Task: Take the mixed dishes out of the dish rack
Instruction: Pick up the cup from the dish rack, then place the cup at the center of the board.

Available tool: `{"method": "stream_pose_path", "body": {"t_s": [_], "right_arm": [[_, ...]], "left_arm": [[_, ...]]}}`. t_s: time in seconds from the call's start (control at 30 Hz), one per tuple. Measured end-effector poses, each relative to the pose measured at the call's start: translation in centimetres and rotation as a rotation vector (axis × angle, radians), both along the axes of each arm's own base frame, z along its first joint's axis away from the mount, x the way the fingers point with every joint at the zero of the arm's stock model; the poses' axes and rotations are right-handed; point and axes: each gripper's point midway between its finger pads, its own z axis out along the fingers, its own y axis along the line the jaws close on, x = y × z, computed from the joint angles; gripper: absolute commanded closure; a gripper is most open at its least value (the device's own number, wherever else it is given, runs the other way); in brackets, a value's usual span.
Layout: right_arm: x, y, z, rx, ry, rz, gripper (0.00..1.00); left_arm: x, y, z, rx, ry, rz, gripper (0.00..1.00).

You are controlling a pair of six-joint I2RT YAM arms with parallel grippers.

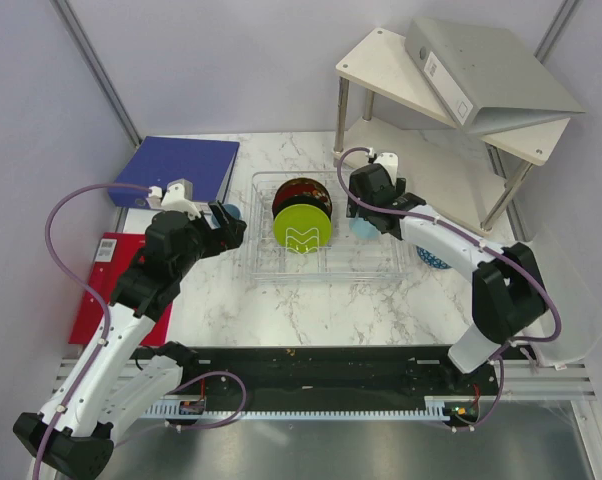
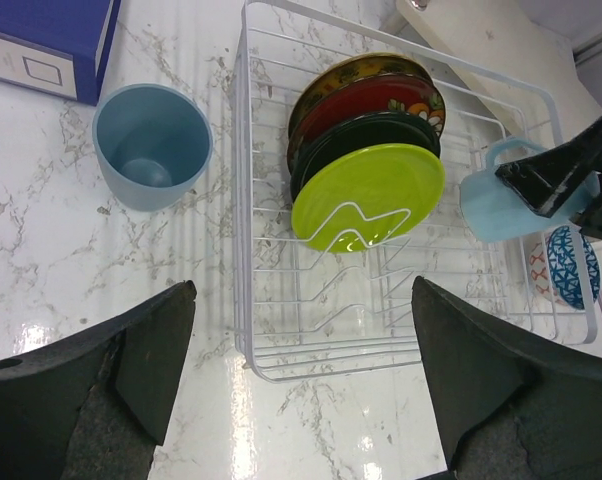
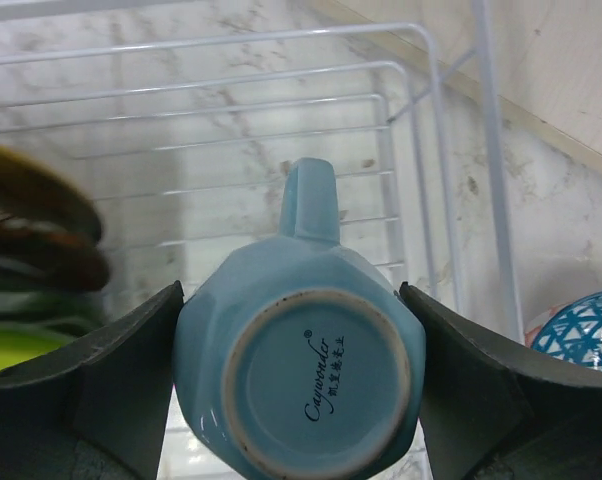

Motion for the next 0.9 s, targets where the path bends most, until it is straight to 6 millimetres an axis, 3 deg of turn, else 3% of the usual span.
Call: {"method": "stream_pose_path", "body": {"t_s": [0.1,0.23,0.37,0.6,0.77,0.9], "right_arm": [[-1.0,1.5,2.6,0.072,-0.035,0.056,1.00],[-2.6,2.1,6.0,0.233,-0.128,0.103,1.00],[-4.2,2.3,8.9,0.466,-0.232,0.131,1.00],[-5.6,3.0,10.5,0.936,-0.366,0.185,1.00],[-6.8,5.9,12.3,1.271,-0.375,0.301,1.00],[-8.2,7.5,13.2,1.402,-0.361,0.383,1.00]], "left_arm": [[0.1,-0.1,0.2,-0.006,-0.008,0.001,0.02],[0.4,-0.5,0.6,-0.041,-0.021,0.000,0.01],[0.5,-2.6,1.4,-0.140,-0.058,-0.080,0.01],[-0.7,-7.7,3.5,-0.423,-0.146,-0.311,0.01],[-1.3,-10.3,4.1,-0.579,-0.164,-0.450,0.01],[-1.4,-11.9,4.7,-0.633,-0.171,-0.536,0.03]]}}
